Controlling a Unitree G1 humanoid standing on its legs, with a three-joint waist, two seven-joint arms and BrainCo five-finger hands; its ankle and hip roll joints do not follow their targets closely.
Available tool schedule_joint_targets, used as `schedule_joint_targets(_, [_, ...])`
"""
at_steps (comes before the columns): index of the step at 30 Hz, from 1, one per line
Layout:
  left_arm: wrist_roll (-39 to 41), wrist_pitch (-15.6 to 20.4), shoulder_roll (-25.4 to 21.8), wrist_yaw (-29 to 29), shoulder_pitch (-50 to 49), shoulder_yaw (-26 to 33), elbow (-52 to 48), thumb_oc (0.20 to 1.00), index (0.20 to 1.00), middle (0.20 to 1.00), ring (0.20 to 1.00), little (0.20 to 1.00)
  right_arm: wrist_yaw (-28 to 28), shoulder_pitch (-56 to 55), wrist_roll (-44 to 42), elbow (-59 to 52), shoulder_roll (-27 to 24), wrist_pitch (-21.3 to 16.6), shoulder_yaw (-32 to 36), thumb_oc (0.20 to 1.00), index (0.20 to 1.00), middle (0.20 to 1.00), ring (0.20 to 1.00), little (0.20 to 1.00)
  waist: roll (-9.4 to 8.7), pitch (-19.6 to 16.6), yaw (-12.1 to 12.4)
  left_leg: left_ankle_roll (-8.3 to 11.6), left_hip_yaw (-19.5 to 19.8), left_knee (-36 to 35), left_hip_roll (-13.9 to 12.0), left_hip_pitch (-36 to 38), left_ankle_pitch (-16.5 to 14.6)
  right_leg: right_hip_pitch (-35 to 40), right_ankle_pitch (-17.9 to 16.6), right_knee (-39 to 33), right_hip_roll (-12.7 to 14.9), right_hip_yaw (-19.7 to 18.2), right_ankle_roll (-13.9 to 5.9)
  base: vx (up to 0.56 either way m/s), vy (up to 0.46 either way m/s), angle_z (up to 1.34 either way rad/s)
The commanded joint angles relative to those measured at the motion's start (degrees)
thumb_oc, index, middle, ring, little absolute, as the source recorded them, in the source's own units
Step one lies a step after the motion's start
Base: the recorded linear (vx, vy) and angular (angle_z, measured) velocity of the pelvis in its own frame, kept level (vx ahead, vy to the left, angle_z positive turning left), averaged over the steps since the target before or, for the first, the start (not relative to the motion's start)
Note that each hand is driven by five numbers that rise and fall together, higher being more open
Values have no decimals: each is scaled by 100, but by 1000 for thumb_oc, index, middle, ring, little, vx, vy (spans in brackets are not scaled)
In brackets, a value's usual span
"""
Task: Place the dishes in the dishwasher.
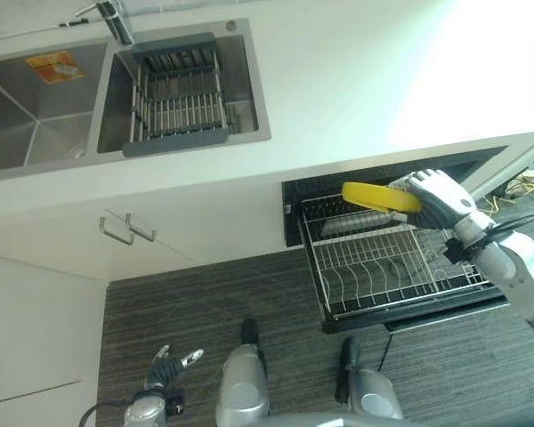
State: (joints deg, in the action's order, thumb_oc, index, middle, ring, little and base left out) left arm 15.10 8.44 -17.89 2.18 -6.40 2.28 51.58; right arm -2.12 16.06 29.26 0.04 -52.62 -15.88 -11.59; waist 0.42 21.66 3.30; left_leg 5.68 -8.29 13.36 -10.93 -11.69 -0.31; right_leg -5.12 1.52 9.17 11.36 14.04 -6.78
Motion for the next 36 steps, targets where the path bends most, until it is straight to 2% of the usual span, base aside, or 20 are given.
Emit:
schedule_joint_targets(1, [242, 83, -363, 29, -52, -134, -131, 1000, 1000, 1000, 1000, 1000, -271, 490, -10, -301, -266, -199, -99, 200, 200, 200, 200, 200, -59, -224, 82, 319, 236, 494, -300, -102, -51, -16, 609, 767, 303, -12, -111, -57, 10, -8])
schedule_joint_targets(9, [391, 99, -440, 79, 26, -140, -156, 1000, 1000, 1000, 1000, 1000, -206, 533, 154, -148, -351, -257, -374, 200, 200, 200, 200, 200, -51, -67, 51, 321, 240, 807, -350, -319, -104, -357, 722, 1206, 378, -58, -103, -52, 16, 1])
schedule_joint_targets(14, [449, 104, -496, 42, 83, -202, -157, 1000, 1000, 1000, 1000, 1000, -459, 613, 420, 212, -327, -259, -650, 200, 200, 200, 200, 200, -47, -15, 59, 294, 237, 899, -353, -380, -191, -507, 733, 1379, 449, -79, -135, -10, 7, 3])
schedule_joint_targets(19, [449, 106, -558, 33, 146, -319, -196, 1000, 1000, 1000, 1000, 1000, -837, 1006, 652, 836, -265, -101, -996, 200, 200, 200, 200, 200, -20, 38, 133, 269, 260, 972, -332, -462, -253, -646, 702, 1484, 523, -79, -171, -4, 1, 1])
schedule_joint_targets(20, [480, 83, -603, 28, 199, -368, -229, 1000, 1000, 1000, 1000, 1000, -1021, 1262, 795, 1220, -201, -33, -1175, 200, 200, 200, 200, 200, 7, 60, 172, 261, 281, 1044, -328, -537, -294, -757, 704, 1590, 578, -84, -185, 0, 0, 0])
schedule_joint_targets(26, [592, 71, -673, 24, 253, -410, -281, 1000, 1000, 1000, 1000, 1000, -1382, 1643, 1051, 1880, -60, 300, -1492, 200, 200, 200, 200, 200, 64, 85, 246, 225, 328, 1161, -309, -683, -392, -996, 744, 1843, 706, -100, -202, -1, 6, 3])
schedule_joint_targets(28, [580, 57, -703, 16, 294, -447, -308, 1000, 1000, 1000, 1000, 1000, -1603, 1818, 1212, 2266, 26, 529, -1611, 200, 200, 200, 200, 200, 87, 106, 294, 199, 372, 1232, -294, -778, -432, -1146, 758, 1987, 783, -104, -216, 0, -11, 2])
schedule_joint_targets(32, [594, 40, -772, -29, 308, -570, -338, 1000, 1000, 1000, 1000, 1000, -1913, 2124, 1135, 2882, 27, 938, -1741, 200, 200, 200, 200, 200, 142, 111, 358, 177, 434, 1307, -271, -906, -476, -1345, 771, 2150, 876, -117, -226, 2, -13, 3])
schedule_joint_targets(36, [649, 82, -807, -92, 335, -780, -386, 1000, 1000, 1000, 1000, 1000, -2123, 2737, 939, 3712, 44, 1182, -1979, 200, 200, 200, 200, 200, 217, 110, 455, 170, 520, 1361, -216, -1060, -526, -1581, 767, 2274, 972, -158, -246, 1, -2, 1])
